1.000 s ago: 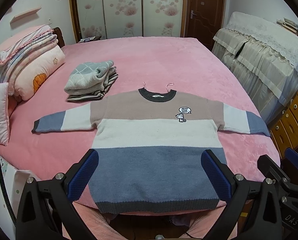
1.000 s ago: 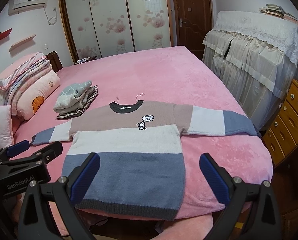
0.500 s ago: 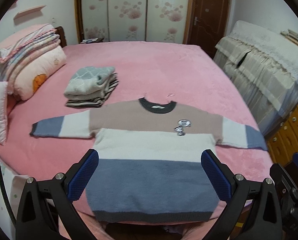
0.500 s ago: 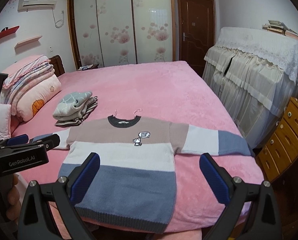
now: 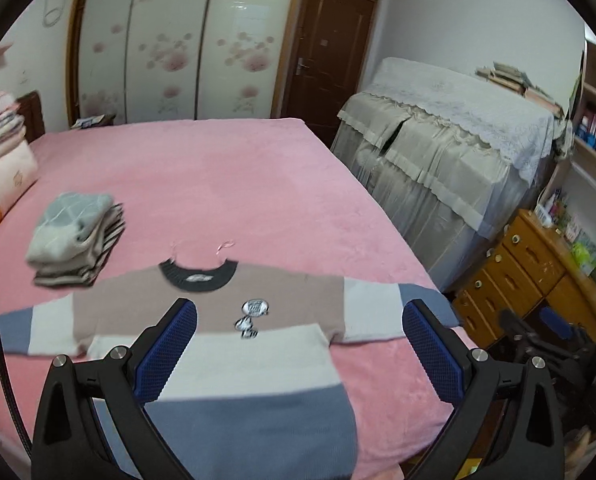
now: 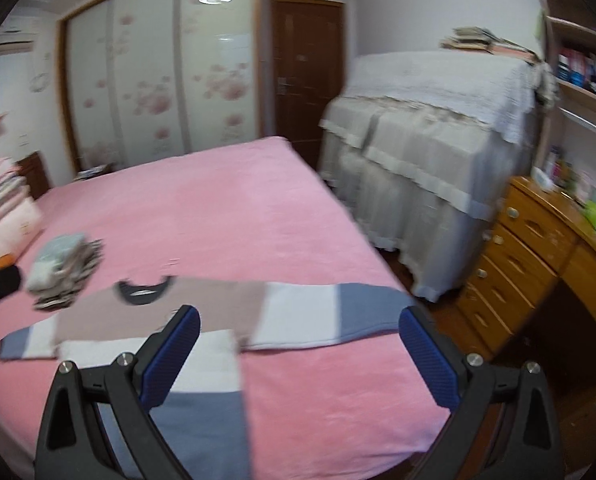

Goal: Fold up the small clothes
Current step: 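Reach the right gripper to the sleeve cuff and grasp the dark cuff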

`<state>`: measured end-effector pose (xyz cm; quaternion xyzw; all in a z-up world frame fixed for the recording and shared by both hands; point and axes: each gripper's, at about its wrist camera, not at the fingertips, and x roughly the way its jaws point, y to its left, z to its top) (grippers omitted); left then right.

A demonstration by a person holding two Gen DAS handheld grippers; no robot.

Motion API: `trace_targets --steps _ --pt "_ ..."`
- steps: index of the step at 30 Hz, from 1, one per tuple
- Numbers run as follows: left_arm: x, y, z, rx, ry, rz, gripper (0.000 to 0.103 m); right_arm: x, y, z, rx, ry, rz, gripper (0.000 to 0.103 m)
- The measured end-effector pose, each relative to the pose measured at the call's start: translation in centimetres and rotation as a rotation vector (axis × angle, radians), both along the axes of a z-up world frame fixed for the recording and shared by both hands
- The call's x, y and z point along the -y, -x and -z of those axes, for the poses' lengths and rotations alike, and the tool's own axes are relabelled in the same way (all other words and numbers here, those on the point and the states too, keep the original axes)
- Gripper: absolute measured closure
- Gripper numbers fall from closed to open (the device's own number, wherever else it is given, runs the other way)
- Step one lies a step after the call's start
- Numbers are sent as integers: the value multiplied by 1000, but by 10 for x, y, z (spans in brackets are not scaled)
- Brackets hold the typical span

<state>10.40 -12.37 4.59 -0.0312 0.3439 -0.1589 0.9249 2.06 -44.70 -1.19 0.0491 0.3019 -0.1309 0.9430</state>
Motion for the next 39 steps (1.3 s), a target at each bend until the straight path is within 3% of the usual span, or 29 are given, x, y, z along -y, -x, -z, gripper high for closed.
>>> trace_targets --steps 4,6,10,20,26,35,39 --pt "50 -39 31 11 -59 20 1 53 -18 21 -35 -14 79 3" --pt "72 -60 55 -21 -83 22 1 82 -27 35 -53 -19 121 5" --pt "112 -95 111 -93 -61 29 1 118 -42 64 -84 -58 162 14" --pt "182 -132 233 -201 -122 10 1 201 -74 166 -164 -307 240 22" --pt "213 -140 276 -225 -202 16 1 228 -89 210 -198 -444 266 24" --pt "237 -144 307 -255 -245 32 1 257 -119 260 -244 -638 333 24" --pt "240 -146 309 -249 -252 38 1 264 -130 270 -243 -643 385 41"
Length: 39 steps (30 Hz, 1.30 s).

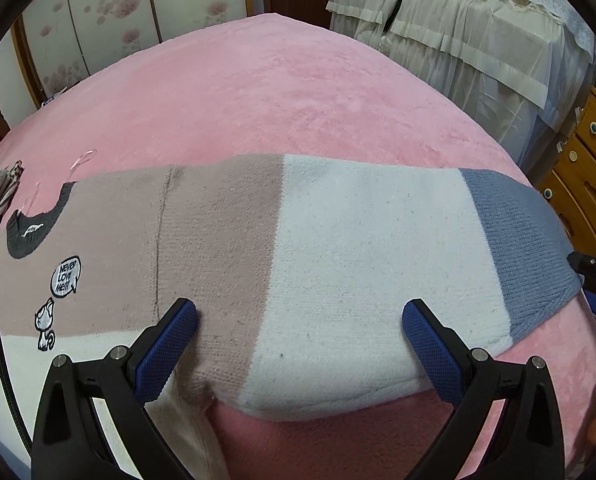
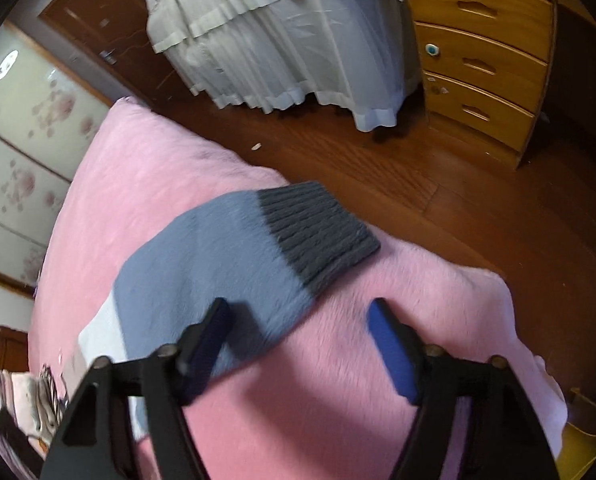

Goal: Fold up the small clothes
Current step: 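Reach the right gripper to the sleeve cuff and grasp the dark cuff, then lift the sleeve with the right gripper and fold it across the sweater body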

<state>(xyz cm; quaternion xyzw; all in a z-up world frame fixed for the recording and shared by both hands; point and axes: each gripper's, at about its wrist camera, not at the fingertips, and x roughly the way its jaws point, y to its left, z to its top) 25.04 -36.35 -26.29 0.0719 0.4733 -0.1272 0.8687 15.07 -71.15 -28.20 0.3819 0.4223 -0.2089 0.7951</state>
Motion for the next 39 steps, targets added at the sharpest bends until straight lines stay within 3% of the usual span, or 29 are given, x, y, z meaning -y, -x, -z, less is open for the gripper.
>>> trace_targets --steps 6,7,12,18,22,27,32,39 --pt "2 -6 -6 -7 21 -6 1 0 -1 -10 27 58 3 87" --pt "3 -5 -8 -8 24 -7 1 -1 -1 -12 33 70 0 90" --pt "2 -3 -25 -6 28 4 1 -19 2 -45 85 194 -51 92" --pt "-16 7 -68 55 1 28 1 -66 4 -108 237 271 -189 93" --pt "-53 20 -102 119 -10 1 1 -118 1 -148 339 303 -338 93" --pt "-133 32 -128 147 -10 -71 1 -209 -16 -181 445 299 -579 93" --pt "-231 42 -126 139 21 -162 1 -306 -42 -170 443 323 -783 93" --pt "-315 38 -78 -14 84 -261 1 -434 -63 -81 268 370 -1028 93"
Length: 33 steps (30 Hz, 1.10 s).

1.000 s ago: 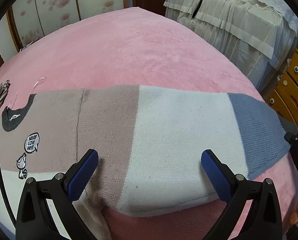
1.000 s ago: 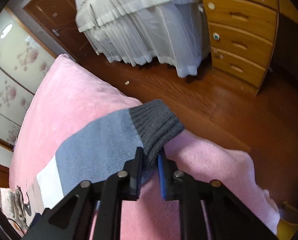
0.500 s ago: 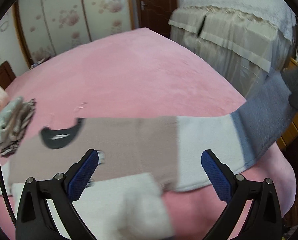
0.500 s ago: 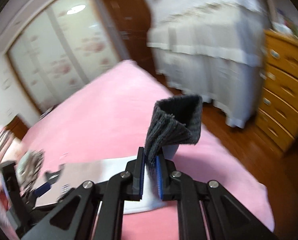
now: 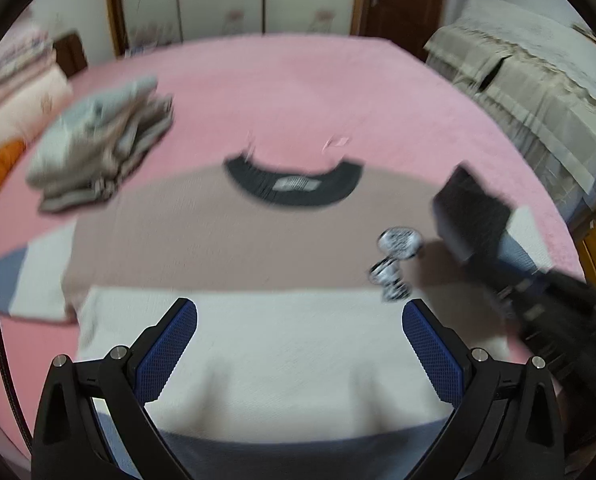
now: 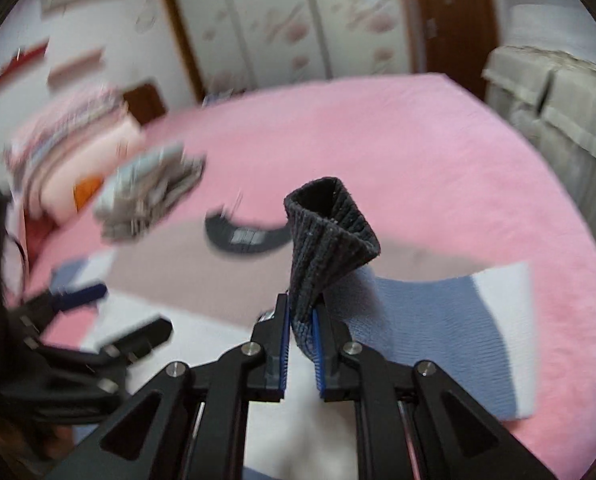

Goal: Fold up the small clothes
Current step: 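Lift the sleeve with the right gripper and fold it across the sweater body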

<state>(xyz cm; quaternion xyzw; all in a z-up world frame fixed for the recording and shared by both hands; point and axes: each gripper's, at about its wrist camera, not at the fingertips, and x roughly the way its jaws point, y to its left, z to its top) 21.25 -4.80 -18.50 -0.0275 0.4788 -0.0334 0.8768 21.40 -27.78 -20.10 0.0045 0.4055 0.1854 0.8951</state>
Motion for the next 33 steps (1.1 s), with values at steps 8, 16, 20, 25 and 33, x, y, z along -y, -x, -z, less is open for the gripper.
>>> trace_targets --steps 8,16,20,25,33 --pt "-29 -6 34 -102 196 -9 1 -45 13 53 -100 123 -60 89" --pt "-34 -11 48 -149 340 14 1 -23 34 30 -97 24 -41 63" --pt "-27 -14 53 -185 432 41 2 -4 55 16 -70 -1 4 63" --pt "-12 -34 69 -267 524 21 2 21 74 11 -61 -29 73 63" --pt "23 -64 76 -316 560 -7 24 54 78 22 -110 -41 163 63"
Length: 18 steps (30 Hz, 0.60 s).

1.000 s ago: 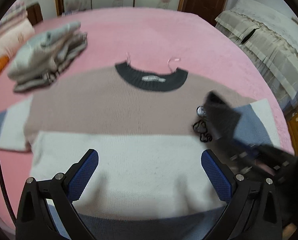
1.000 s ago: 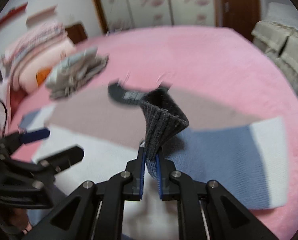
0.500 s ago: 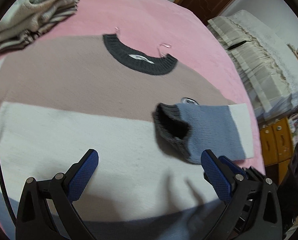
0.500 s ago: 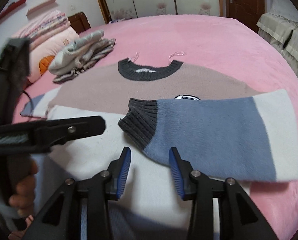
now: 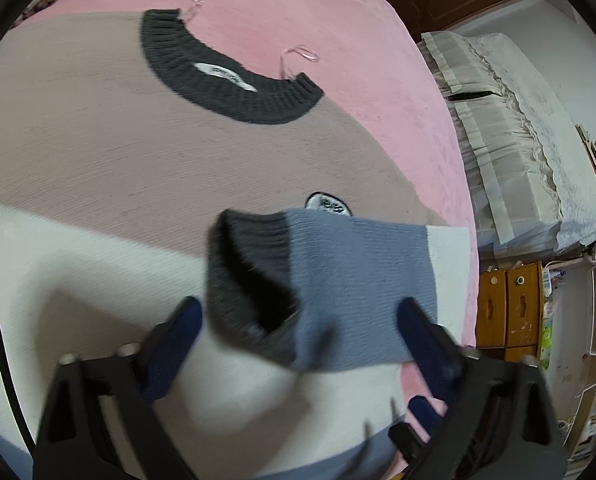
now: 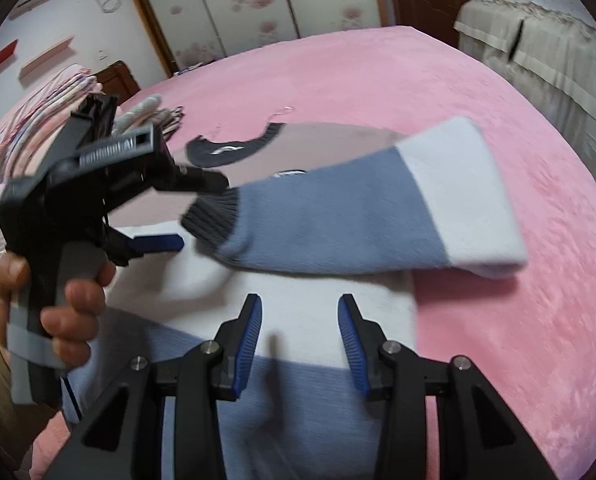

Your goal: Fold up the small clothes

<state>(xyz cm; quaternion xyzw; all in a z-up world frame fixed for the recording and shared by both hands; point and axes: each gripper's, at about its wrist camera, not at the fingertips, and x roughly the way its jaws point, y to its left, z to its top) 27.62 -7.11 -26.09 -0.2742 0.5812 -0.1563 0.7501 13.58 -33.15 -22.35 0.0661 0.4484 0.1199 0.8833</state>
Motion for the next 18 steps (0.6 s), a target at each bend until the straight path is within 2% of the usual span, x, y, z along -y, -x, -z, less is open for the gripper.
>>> trace_targets --steps 2,3,4,6,9,13,18 --pt "13 -6 2 -26 -56 27 73 6 1 1 -5 -12 18 63" --pt "16 -8 2 -31 -88 36 86 9 1 0 -6 -16 29 63" --pt "18 -9 1 -32 -112 41 94 11 0 0 -5 -19 34 63" --pt "21 -8 -7 3 -108 33 94 16 1 -2 2 -23 47 63" --pt "22 -5 -34 102 -118 37 94 21 2 -7 17 -7 64 63" --pt "16 -6 -84 273 -182 44 94 30 1 -13 38 25 87 63" --pt "-29 -5 -122 387 -227 -18 94 44 -5 -13 37 51 136 63"
